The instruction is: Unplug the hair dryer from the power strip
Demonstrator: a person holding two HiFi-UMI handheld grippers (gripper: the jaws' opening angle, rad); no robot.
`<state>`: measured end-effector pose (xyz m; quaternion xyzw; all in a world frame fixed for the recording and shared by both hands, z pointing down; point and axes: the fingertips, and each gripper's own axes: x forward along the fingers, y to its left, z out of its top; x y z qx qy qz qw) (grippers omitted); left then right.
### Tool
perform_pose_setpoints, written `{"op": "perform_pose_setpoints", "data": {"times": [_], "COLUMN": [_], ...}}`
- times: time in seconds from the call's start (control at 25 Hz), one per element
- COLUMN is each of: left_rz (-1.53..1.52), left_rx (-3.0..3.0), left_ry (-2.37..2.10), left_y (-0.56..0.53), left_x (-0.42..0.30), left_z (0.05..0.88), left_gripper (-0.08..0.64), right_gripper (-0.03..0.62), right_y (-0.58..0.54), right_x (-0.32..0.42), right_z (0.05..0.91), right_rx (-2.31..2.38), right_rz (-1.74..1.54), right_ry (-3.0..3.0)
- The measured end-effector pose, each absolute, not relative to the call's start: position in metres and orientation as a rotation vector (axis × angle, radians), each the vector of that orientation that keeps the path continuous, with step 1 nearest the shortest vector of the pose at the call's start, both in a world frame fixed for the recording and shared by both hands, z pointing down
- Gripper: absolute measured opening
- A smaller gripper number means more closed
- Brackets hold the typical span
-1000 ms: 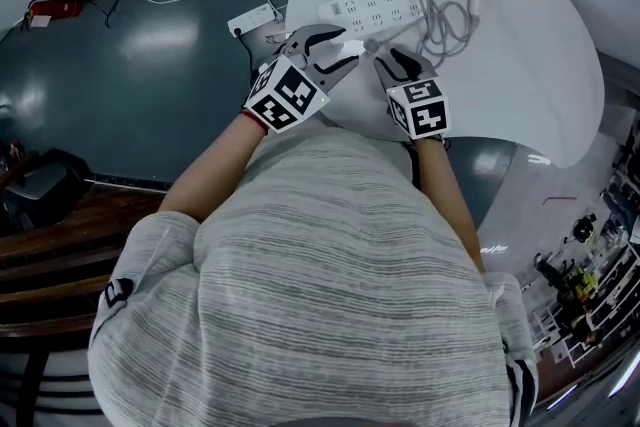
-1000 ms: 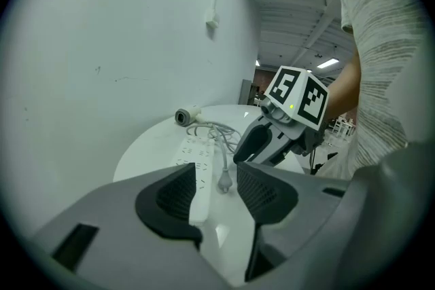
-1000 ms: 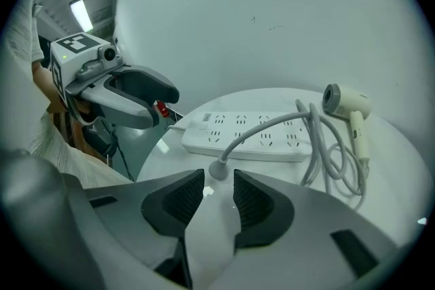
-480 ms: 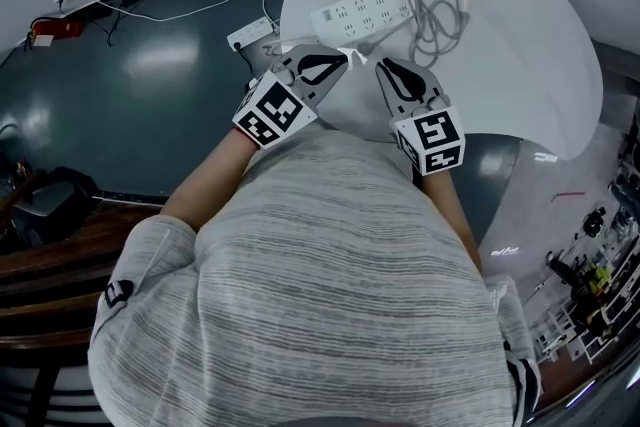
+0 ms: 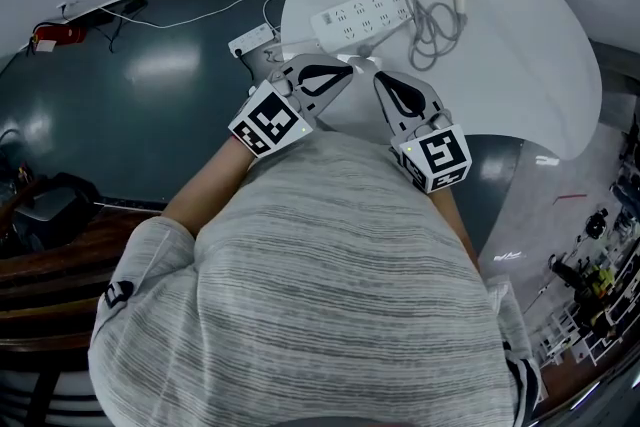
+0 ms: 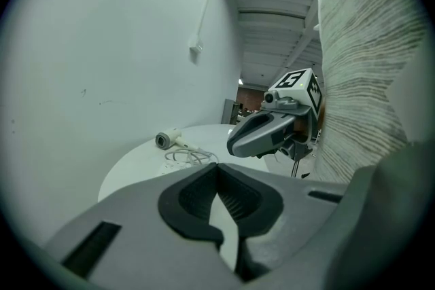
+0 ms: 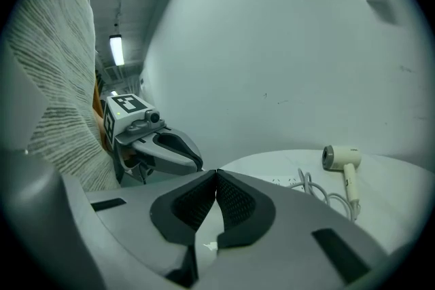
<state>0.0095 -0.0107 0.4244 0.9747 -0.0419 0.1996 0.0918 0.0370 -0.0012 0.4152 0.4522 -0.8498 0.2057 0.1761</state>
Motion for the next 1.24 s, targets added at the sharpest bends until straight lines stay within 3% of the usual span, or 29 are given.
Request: {"op": "perform_pose_setpoints", "data": {"times": [1.24], "left_rz": [0.631], "left_rx": [2.857], "left_ry": [-0.066], "left_y": [0.003], "left_x": [0.010], "left_z": [0.439], "left_gripper": [0.006], "right_gripper": [0.025], "right_y": [0.014], "right_x": [0.025], "right_z": [0.437], "right_rx": [1.158], "right_rz": [0.710], "right_ry": [-2.388]}}
